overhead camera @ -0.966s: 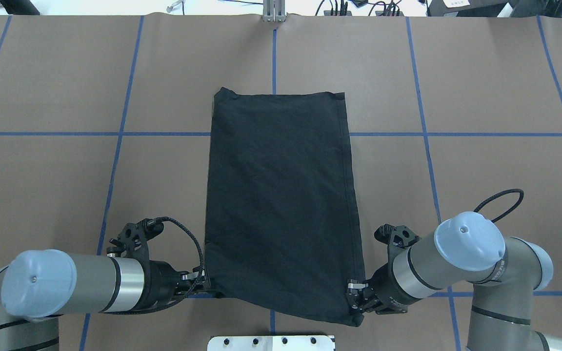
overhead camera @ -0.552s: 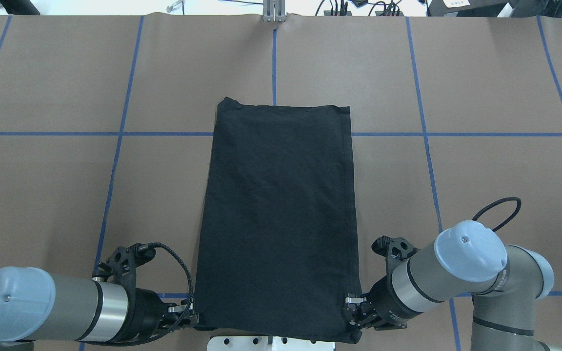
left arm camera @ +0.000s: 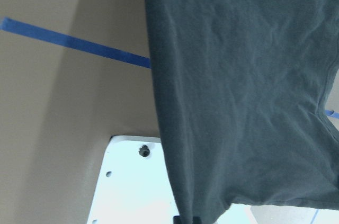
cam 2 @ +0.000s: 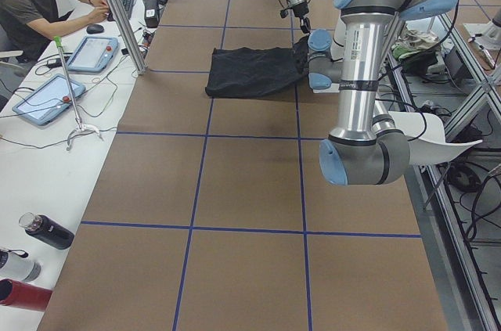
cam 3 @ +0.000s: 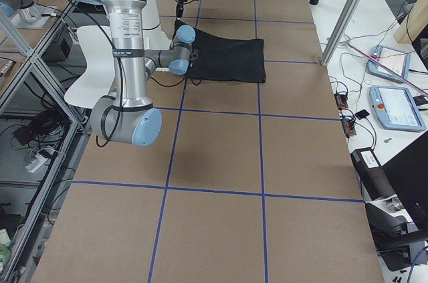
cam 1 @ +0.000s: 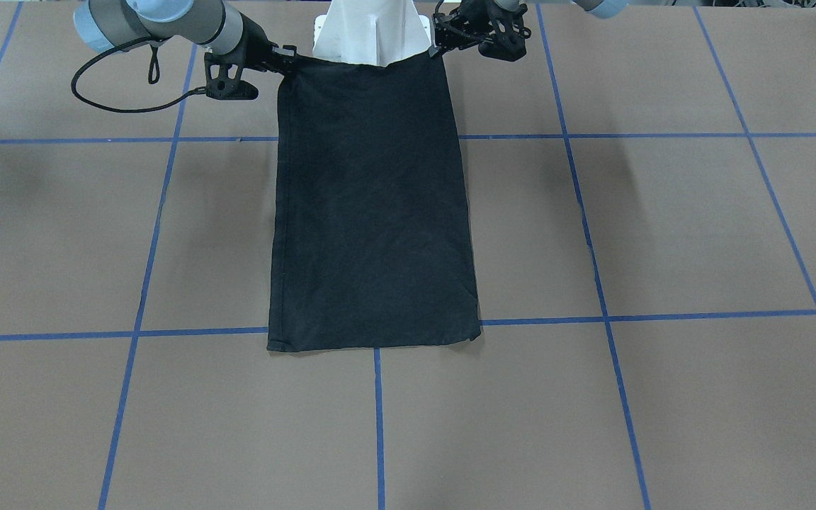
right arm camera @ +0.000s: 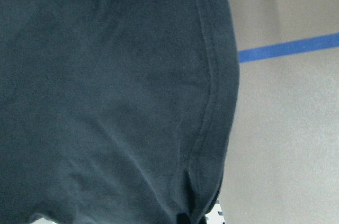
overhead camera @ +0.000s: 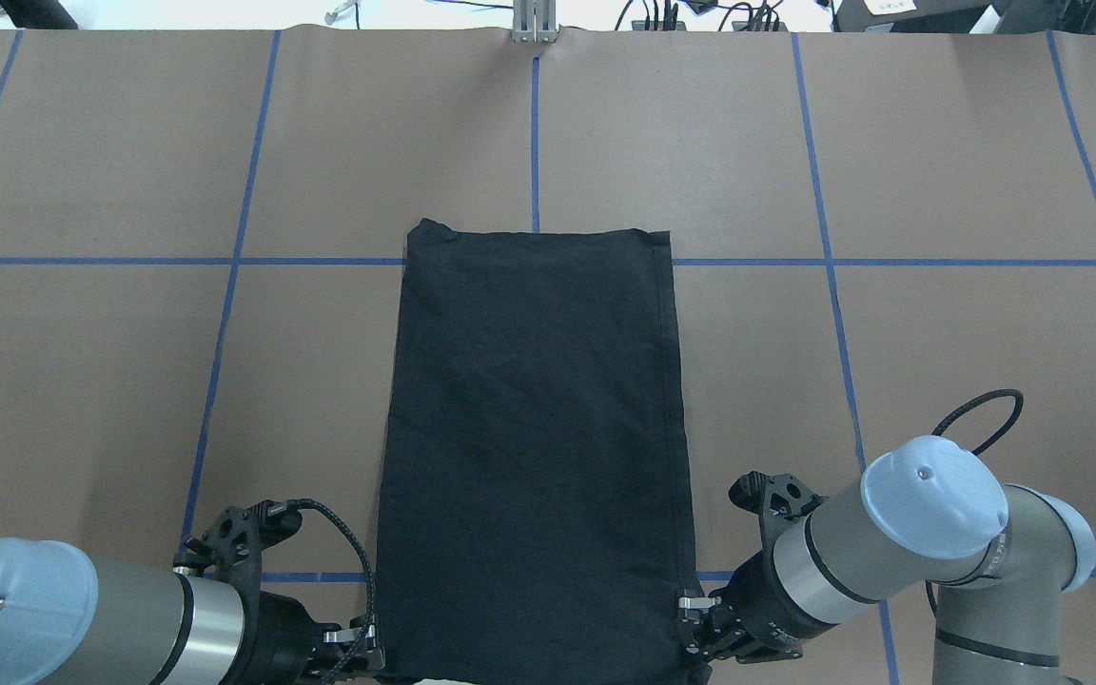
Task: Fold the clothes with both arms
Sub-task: 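Lift the near corners with both grippers and carry them over the shirt, then lay the held corners onto the shirt's far edge with both grippers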
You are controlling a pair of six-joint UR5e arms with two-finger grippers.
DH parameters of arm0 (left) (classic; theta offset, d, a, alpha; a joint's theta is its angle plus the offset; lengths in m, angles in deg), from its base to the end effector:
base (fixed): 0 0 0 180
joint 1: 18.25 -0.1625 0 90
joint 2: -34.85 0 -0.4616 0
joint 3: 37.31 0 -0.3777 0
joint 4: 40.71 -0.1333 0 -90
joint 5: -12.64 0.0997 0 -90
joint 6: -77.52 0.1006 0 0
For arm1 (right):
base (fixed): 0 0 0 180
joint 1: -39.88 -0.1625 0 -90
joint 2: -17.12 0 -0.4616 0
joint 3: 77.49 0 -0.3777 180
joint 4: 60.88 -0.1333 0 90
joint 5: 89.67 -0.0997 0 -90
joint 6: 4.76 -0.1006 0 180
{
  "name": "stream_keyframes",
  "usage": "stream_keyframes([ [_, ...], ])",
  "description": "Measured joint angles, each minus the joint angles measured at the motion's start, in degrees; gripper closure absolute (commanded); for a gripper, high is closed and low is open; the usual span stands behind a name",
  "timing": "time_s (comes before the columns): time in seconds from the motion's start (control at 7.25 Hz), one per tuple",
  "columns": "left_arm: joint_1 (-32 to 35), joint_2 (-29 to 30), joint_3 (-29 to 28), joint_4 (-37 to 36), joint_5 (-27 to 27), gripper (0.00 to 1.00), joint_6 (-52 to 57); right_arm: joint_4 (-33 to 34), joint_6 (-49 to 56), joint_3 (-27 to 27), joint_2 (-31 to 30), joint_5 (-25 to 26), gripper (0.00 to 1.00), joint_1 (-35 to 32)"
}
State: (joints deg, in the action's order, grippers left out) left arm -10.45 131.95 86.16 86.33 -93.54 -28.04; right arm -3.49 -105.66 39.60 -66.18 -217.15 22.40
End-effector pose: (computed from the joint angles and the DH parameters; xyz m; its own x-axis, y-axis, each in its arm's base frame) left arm 0.4412 -0.1667 0.2983 0.2422 -0.2932 -0.9249 -0.0772 0.9444 -0.3196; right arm -0.4370 -0.2132 0.3515 0.4305 0.2929 0.8538 0.2160 0.8850 -0.4125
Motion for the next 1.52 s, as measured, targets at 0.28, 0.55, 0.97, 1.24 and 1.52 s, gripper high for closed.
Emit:
stream_keyframes([
  [0.28,3.6,1.8,-0.2,0.0,0.0,1.00,0.4,0.0,0.1,-0.8,0.8,0.2,1.00,-4.4],
  [0.55,10.4,4.6,-0.6,-0.1,-2.1,1.00,0.7,0.2,0.5,-2.0,2.6,0.0,1.00,-9.9],
  [0.97,21.1,10.7,-8.2,0.1,-4.8,1.00,5.2,0.6,0.6,-5.0,8.5,0.1,1.00,-18.2],
  [1.24,28.0,15.1,-16.1,0.5,-5.9,1.00,8.7,0.5,1.2,-11.8,14.3,0.5,1.00,-22.6],
  [1.52,32.0,17.3,-22.1,1.8,-6.5,1.00,11.7,0.1,3.0,-18.7,18.3,1.4,1.00,-25.3],
])
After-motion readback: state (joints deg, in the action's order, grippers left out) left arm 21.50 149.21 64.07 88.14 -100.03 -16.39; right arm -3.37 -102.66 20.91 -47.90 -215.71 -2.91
